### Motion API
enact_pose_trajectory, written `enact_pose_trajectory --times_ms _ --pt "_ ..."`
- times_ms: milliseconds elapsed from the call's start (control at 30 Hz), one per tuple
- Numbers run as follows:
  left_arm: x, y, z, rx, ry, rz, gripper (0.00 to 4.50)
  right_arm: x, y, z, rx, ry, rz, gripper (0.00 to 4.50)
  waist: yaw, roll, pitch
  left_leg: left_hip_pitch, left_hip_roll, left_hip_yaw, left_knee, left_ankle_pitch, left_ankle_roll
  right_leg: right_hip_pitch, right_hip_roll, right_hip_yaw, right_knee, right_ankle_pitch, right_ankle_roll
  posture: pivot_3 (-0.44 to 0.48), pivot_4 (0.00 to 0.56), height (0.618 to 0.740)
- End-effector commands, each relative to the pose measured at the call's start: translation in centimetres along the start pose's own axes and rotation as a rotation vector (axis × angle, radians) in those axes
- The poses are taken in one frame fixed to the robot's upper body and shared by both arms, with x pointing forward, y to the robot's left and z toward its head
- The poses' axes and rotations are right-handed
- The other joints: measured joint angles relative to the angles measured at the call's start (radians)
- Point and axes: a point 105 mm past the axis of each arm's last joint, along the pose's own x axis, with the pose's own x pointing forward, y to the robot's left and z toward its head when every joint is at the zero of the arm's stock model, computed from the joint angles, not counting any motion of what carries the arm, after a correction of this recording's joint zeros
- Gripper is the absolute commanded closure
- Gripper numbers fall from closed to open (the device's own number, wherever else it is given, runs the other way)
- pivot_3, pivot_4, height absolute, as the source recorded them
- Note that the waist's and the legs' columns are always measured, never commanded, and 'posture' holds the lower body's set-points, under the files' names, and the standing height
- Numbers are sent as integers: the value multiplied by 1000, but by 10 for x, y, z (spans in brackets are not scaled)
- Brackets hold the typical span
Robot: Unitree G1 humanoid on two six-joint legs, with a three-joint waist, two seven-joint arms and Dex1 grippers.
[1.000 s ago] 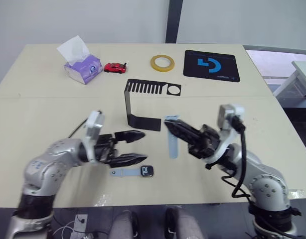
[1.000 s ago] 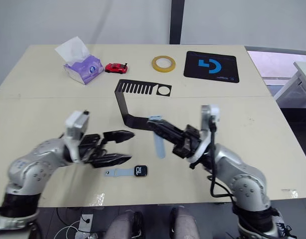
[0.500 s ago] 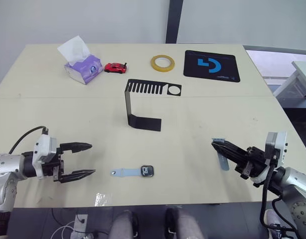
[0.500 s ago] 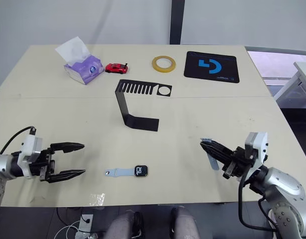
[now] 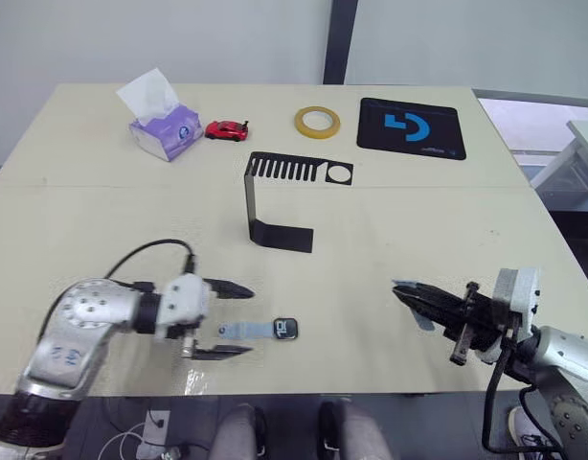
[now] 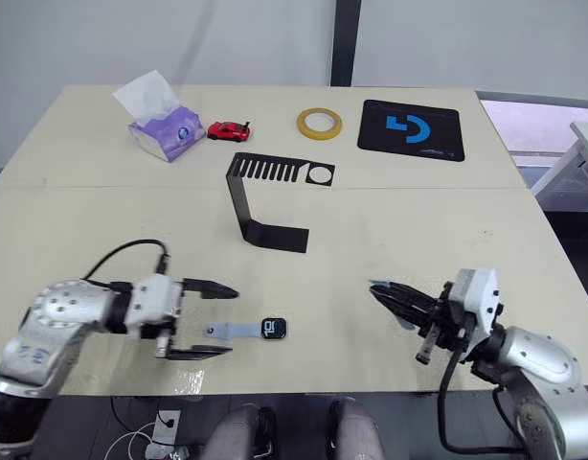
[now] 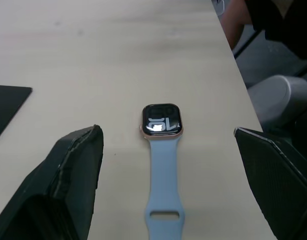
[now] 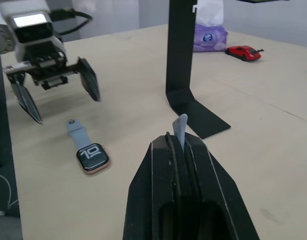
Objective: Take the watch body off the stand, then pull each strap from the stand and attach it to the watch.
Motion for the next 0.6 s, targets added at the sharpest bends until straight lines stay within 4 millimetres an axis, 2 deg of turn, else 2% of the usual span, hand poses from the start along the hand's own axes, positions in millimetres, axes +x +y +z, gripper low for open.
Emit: enact_pose_trajectory --times_ms 33,233,600 --pt "22 -2 6 4 20 8 51 6 12 7 -43 -15 58 4500 5 0 0 0 0 0 0 0 0 0 0 0 0 0 0 0 150 740" --pt "40 -5 -7 -37 57 -4 51 10 16 7 -55 -11 83 4500 10 0 0 0 1 0 2 0 0 0 0 0 1 0 0 0 150 740" --pt "54 -2 -13 -30 50 50 51 13 17 7 -55 -14 81 4500 12 0 0 0 0 0 4 0 1 1 0 0 2 0 0 0 150 740"
